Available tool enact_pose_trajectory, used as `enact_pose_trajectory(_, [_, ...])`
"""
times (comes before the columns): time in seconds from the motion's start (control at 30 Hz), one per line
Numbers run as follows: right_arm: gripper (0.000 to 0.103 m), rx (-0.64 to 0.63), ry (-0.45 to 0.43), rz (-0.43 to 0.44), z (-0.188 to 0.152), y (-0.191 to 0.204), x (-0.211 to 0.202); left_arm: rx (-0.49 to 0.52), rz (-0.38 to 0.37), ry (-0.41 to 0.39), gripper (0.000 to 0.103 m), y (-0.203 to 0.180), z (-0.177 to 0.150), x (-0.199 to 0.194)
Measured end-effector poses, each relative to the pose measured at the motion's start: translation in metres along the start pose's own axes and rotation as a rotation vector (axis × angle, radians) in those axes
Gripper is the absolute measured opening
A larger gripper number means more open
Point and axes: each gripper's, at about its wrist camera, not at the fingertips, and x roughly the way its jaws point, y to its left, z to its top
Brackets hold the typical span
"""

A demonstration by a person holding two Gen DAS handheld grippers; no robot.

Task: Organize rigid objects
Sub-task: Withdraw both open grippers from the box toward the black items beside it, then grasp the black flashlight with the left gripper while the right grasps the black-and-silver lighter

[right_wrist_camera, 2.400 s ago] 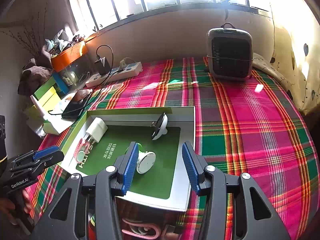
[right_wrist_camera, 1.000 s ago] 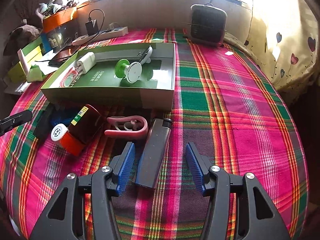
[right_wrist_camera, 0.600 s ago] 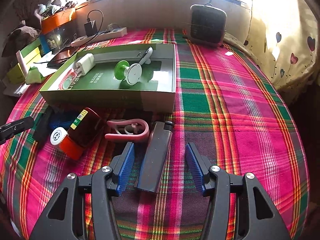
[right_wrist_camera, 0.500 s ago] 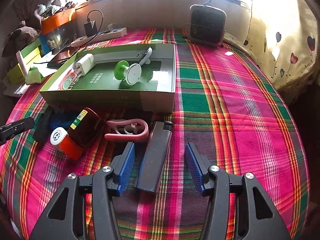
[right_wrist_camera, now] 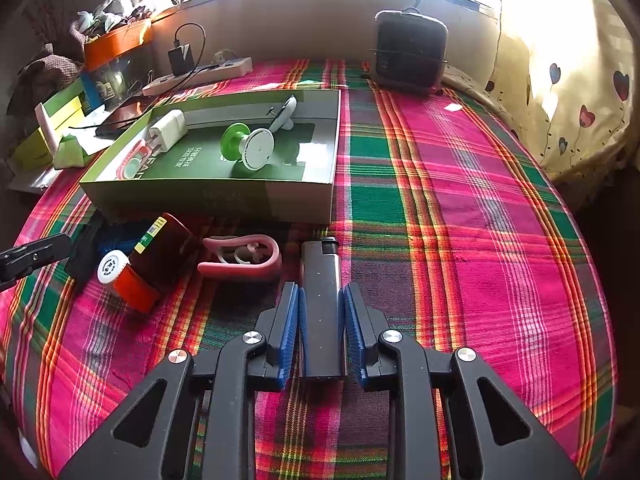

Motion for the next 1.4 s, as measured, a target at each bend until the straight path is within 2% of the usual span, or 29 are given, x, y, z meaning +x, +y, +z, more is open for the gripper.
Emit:
enact_pose_trajectory(0.4, [0.024,0.048,-0.043,-0.011,-0.003,-0.020,-0.013,0.027,0.007,0.007,0.043,-0.015,0.001,0.004])
enact_pose_trajectory(1.1, [0.024,0.074,-0.056,0.017,-0.006,-0.034,-0.016,0.084,0.163,0.032,0.043,-0.028,0.003,0.022])
enact_pose_trajectory(1.4, [0.024,0.078,-0.051,0.027,-0.006,-0.036,-0.015,0.087,0.171,0.020,0.043,-0.027,0.007,0.026])
